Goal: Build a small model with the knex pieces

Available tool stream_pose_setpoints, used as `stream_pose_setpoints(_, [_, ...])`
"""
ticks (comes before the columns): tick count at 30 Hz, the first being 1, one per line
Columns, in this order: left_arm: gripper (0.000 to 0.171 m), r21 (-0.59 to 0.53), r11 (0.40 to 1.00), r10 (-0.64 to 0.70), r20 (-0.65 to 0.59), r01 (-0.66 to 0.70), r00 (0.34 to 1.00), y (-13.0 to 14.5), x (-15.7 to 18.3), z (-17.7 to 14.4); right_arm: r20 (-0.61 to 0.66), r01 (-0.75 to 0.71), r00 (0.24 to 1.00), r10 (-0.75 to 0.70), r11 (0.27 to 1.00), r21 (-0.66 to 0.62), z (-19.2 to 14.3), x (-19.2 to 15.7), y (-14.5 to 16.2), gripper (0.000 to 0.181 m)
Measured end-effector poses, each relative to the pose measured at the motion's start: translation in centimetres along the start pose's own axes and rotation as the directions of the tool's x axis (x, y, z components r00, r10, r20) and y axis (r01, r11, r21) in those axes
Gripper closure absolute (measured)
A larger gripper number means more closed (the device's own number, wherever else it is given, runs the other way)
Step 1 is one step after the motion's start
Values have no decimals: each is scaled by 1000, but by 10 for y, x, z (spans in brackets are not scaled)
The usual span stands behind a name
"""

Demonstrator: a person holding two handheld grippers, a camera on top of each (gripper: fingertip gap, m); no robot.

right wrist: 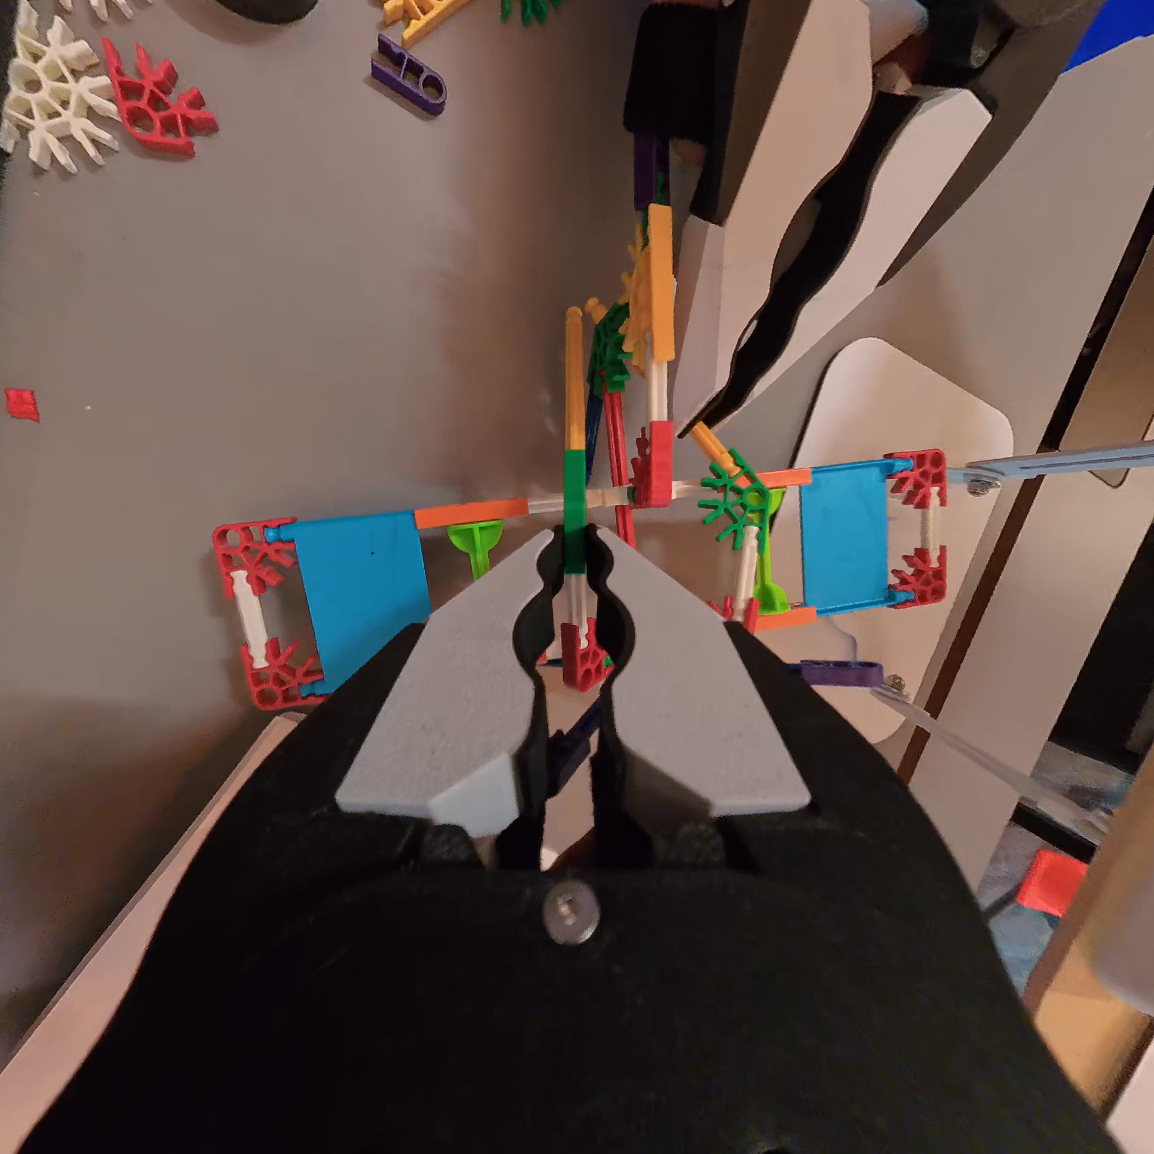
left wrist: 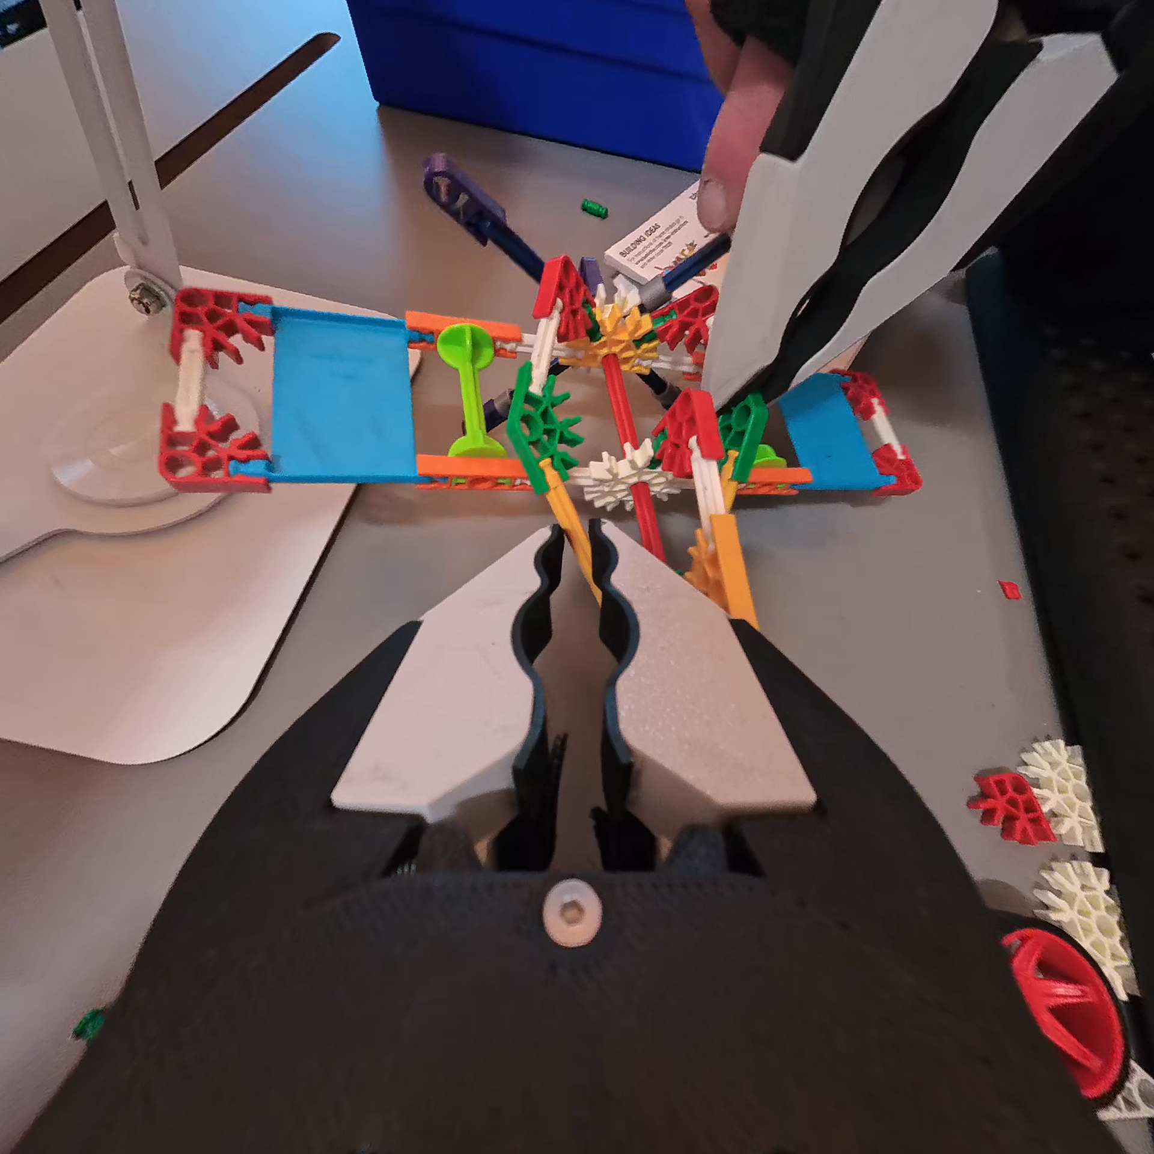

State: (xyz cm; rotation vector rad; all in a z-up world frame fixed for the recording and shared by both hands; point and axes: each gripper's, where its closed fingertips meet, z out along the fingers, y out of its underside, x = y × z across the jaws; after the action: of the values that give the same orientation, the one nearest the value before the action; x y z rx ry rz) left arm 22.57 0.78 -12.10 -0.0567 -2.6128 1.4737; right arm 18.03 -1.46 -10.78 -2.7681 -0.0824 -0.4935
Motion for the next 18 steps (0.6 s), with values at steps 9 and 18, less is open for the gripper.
stream_pose_setpoints(9, [166, 9, 1000, -2, -1, 2, 1000, -2, 0, 1, 47, -60, 997, 56, 993, 97, -4, 2, -1, 178])
stream_pose_setpoints(18, [157, 120, 984, -125, -52, 130, 991, -18, -4, -6, 71, -63, 996, 55, 992, 113, -4, -2, 2, 178])
